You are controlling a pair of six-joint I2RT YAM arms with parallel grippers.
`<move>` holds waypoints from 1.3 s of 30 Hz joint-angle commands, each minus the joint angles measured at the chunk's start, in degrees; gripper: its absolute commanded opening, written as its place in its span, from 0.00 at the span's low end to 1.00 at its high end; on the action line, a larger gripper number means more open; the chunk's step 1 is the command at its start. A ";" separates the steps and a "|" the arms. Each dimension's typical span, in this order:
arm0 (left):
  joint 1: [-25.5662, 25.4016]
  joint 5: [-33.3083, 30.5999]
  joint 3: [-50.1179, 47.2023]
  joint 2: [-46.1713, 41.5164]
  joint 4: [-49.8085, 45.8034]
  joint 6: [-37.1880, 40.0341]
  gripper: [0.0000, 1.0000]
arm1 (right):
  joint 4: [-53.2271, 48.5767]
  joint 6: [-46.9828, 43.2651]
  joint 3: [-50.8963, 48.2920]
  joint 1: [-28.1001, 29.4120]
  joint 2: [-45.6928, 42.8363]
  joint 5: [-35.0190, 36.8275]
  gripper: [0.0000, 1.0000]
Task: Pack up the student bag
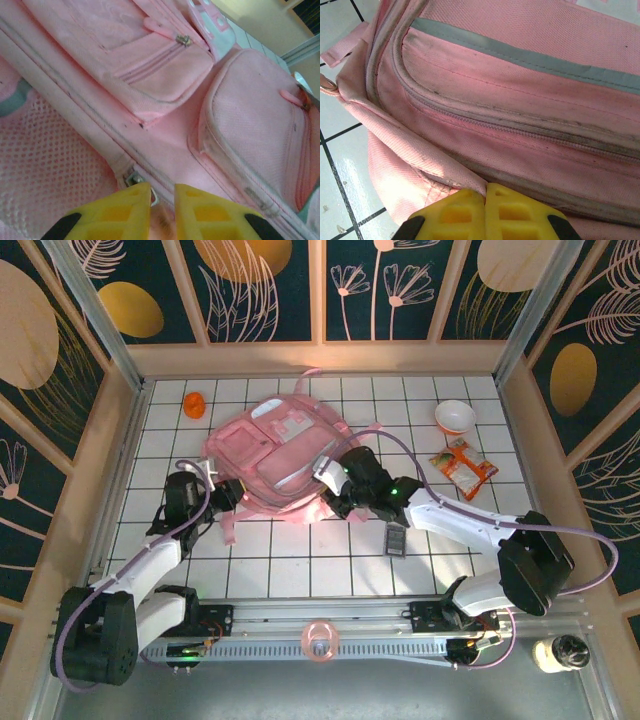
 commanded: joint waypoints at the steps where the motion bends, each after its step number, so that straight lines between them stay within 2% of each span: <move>1: -0.34 1.82 -1.29 -0.88 2.45 -2.89 0.12 | 6.62 2.36 3.76 -1.16 -1.73 -1.03 0.00; 5: -0.39 1.71 -0.27 -0.53 0.48 -1.82 0.05 | 6.42 2.29 3.93 -1.34 -1.69 -1.21 0.00; 7: -0.32 1.20 0.11 -0.35 -0.48 -1.79 0.06 | 6.49 2.33 3.94 -1.43 -1.76 -1.30 0.00; 12: -0.30 -2.53 1.72 -0.61 -4.69 -2.92 0.27 | 6.38 2.31 3.90 -1.52 -1.80 -1.30 0.00; 14: -0.42 -3.17 2.51 -0.45 -6.40 -3.17 0.31 | 6.25 2.24 4.00 -1.47 -1.76 -1.30 0.00; 17: -0.38 -3.89 3.57 0.24 -8.74 -3.07 0.31 | 6.20 2.18 4.13 -1.52 -1.82 -1.69 0.00; 21: -0.38 -3.75 3.91 1.29 -9.46 -2.58 0.27 | 6.25 2.26 4.22 -1.52 -1.94 -2.00 0.00; 26: -0.43 -4.64 4.86 1.61 -11.17 -1.71 0.11 | 6.02 2.17 4.10 -1.52 -2.29 -1.30 0.00; 29: -0.43 -4.85 5.22 1.24 -11.66 -1.64 0.06 | 6.03 2.44 4.02 -1.56 -2.47 -0.97 0.00; 36: -0.53 3.70 4.49 1.49 -6.07 -7.88 0.00 | 8.64 8.30 3.97 -1.52 -1.30 0.55 0.00; 39: -0.82 4.30 4.36 1.06 -5.95 -8.53 0.00 | 9.28 9.32 3.89 -1.45 -0.63 1.32 0.00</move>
